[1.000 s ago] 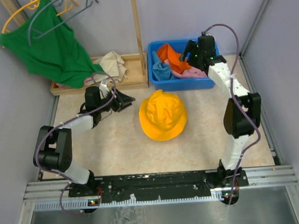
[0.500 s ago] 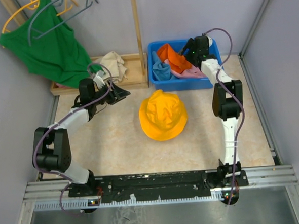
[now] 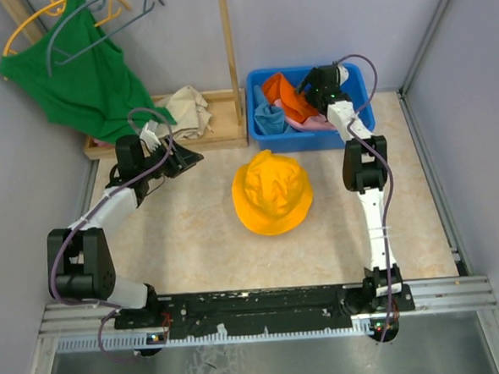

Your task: Stack the hats

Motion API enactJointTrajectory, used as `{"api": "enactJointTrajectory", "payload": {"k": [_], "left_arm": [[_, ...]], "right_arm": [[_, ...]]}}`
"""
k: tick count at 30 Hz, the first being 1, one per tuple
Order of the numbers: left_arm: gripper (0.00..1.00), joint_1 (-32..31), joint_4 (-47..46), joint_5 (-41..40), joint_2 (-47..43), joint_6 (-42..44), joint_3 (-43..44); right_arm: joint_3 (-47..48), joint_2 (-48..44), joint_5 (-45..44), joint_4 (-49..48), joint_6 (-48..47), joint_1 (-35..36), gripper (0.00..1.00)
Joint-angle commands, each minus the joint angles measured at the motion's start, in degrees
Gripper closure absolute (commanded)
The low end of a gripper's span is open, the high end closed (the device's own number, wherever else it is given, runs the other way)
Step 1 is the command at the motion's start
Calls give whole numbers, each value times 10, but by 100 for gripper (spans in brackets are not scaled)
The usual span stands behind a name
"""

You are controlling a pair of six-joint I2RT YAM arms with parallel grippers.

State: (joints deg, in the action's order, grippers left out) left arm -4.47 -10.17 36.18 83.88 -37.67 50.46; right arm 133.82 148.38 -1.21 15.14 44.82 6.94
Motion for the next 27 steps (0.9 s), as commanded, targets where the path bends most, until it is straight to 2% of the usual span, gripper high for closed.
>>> {"api": "enactJointTrajectory", "payload": {"k": [1,7,10,13,16,17,20,21,27], "left_arm": [[41,11,7,-1,-17,11,-10],[41,20,12,-7,-24,15,-18],[41,22,13,-7,-22,15,-19],[41,23,13,-7,-18,15,-16],[41,25,16,-8,-17,16,-15],[41,25,16,-8,-17,16,-15],[41,26,18,-8,-18,17,-17],[41,26,18,-8,-19,18,-17],[41,26,18,0,-18,15,6]], "right_arm": [[82,37,7,14,6,-2,12],[84,56,5,2,3,0,10],[116,80,12,21,1,1,14],[124,93,22,25,4,1,26],[116,97,31,24,5,2,45],[116,98,32,25,3,2,54],[101,91,33,22,0,3,93],[94,84,32,19,-3,3,100],[36,-6,15,3,-54,3,100]]}}
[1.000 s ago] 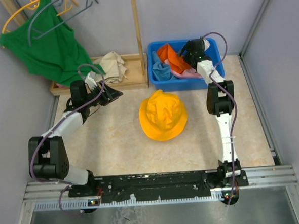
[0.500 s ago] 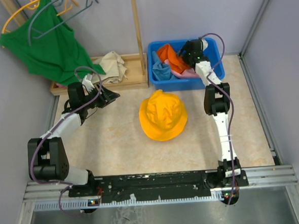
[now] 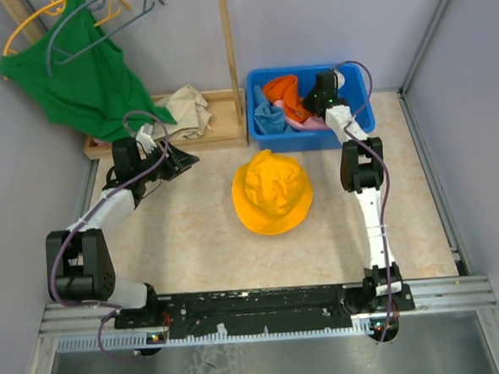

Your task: Stack the hats

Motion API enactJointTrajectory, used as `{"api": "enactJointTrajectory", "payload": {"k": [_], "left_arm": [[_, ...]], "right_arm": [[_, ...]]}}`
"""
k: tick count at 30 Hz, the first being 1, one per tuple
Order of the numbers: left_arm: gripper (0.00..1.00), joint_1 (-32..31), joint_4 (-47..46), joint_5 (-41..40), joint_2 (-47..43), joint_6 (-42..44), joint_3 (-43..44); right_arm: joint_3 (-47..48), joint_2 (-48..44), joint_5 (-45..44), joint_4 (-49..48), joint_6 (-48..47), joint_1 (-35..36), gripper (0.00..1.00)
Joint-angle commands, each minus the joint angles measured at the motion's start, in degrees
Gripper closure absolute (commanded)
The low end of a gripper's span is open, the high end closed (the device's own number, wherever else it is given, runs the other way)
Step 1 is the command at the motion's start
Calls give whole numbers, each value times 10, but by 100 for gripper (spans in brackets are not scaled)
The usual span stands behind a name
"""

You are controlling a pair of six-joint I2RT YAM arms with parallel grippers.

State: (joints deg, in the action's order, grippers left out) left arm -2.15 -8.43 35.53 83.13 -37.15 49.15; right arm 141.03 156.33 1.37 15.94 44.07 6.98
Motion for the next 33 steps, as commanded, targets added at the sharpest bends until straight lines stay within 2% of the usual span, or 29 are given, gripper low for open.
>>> {"api": "enactJointTrajectory", "payload": {"k": [1,6,14,20,25,29,33], "left_arm": [[41,3,0,11,-9,6,28],[41,2,-5,24,-6,-11,72],[41,-3,-40,78,-7,-86,125],[40,-28,-109,123,-4,-206,159],[36,-96,-180,130,6,-297,193],[35,-141,-162,124,26,-284,230],[35,-147,-170,122,25,-280,209]], "right_arm": [[-53,-111,-15,-15,-56,3,100],[-95,-232,-17,-35,-92,1,100],[-156,-378,16,-46,-90,1,100],[-193,-452,60,-11,-73,3,100],[-245,-505,94,4,-55,8,100],[-294,-531,80,31,-69,13,100],[-326,-526,50,58,-135,21,100]]}}
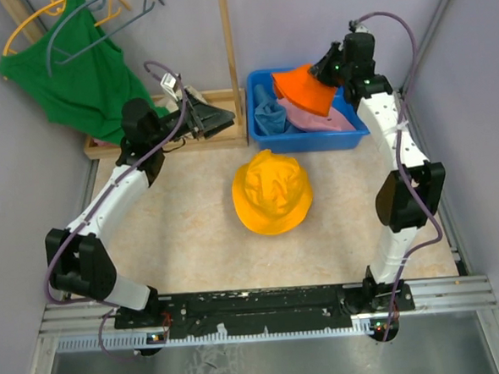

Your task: Stack the hats

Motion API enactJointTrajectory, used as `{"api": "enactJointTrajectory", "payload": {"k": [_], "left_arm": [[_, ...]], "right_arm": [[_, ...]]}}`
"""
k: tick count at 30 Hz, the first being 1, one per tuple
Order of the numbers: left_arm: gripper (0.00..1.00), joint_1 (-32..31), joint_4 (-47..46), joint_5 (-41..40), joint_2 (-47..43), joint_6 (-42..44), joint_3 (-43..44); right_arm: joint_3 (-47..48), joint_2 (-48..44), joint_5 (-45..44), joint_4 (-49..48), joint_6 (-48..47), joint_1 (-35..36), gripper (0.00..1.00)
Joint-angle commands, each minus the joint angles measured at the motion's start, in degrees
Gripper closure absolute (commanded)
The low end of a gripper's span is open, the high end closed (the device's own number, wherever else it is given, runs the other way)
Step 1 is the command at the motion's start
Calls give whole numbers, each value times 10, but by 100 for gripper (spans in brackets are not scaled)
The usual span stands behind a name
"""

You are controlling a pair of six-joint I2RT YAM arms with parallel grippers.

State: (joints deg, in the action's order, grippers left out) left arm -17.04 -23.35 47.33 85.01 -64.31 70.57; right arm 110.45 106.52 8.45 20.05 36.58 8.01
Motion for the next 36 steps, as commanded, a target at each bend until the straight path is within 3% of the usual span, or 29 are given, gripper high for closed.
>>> {"api": "enactJointTrajectory", "payload": {"k": [1,5,8,15,16,17,18,19,22,28,33,36], "left_arm": [[35,2,-17,2,4,-3,-8],[35,3,-7,0,2,18,-17],[35,3,0,0,2,29,-21],[35,4,-18,-14,16,36,-26],[35,4,-18,-14,21,36,-25],[35,4,-18,-13,24,37,-23],[35,5,-18,-12,27,37,-21],[35,5,-17,-11,31,39,-20],[35,7,-10,-9,39,45,-19],[35,8,-25,-5,60,34,-22],[35,8,-36,-1,70,25,-27],[35,8,-36,-2,71,25,-30]], "right_arm": [[-34,-31,-46,13,-86,18,100],[-105,-54,-140,-68,-137,40,100],[-91,-43,-186,-97,-175,49,100],[-52,10,-367,-212,-446,140,100],[-58,19,-383,-217,-464,148,98],[-60,26,-391,-212,-475,155,84],[-64,31,-388,-202,-477,161,62],[-72,29,-374,-191,-464,165,51],[-87,11,-332,-156,-406,165,37],[-64,-10,-223,-96,-292,117,34],[53,57,-134,23,-185,32,39],[131,105,-110,66,-153,7,33]]}}
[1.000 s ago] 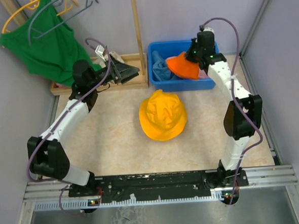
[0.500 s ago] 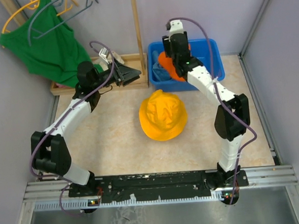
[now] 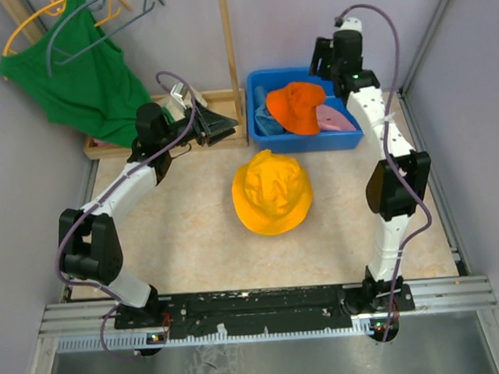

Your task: Stack the hats

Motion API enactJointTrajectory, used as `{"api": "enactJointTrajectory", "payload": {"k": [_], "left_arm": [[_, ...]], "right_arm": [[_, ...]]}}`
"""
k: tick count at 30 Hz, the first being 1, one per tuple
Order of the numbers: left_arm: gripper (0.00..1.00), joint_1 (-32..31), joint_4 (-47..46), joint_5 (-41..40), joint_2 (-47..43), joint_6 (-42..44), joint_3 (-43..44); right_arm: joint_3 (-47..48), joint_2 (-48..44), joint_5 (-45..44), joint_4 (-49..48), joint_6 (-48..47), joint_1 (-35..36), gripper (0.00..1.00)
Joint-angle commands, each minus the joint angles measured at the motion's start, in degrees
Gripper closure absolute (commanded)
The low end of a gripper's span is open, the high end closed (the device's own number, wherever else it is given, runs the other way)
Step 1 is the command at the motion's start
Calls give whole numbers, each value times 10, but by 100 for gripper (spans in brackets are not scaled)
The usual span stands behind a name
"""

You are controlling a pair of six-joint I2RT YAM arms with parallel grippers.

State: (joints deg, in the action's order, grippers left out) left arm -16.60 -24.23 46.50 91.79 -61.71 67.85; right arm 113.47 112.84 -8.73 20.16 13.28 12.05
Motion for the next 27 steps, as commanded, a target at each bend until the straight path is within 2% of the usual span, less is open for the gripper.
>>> {"api": "enactJointTrajectory", "payload": {"k": [1,5,8,12,20,27], "left_arm": [[36,3,-27,6,4,-2,-4],[36,4,-25,6,7,0,-3],[36,4,-21,4,8,1,-1],[36,4,-17,3,8,3,-1],[36,5,-15,0,4,5,-7],[36,4,-21,0,2,2,-13]], "right_arm": [[131,62,73,84,90,-40,29],[255,155,124,163,129,-58,22],[296,186,157,195,149,-62,21],[268,179,189,201,169,-65,23],[152,107,178,176,170,-75,24],[162,119,179,200,165,-79,24]]}}
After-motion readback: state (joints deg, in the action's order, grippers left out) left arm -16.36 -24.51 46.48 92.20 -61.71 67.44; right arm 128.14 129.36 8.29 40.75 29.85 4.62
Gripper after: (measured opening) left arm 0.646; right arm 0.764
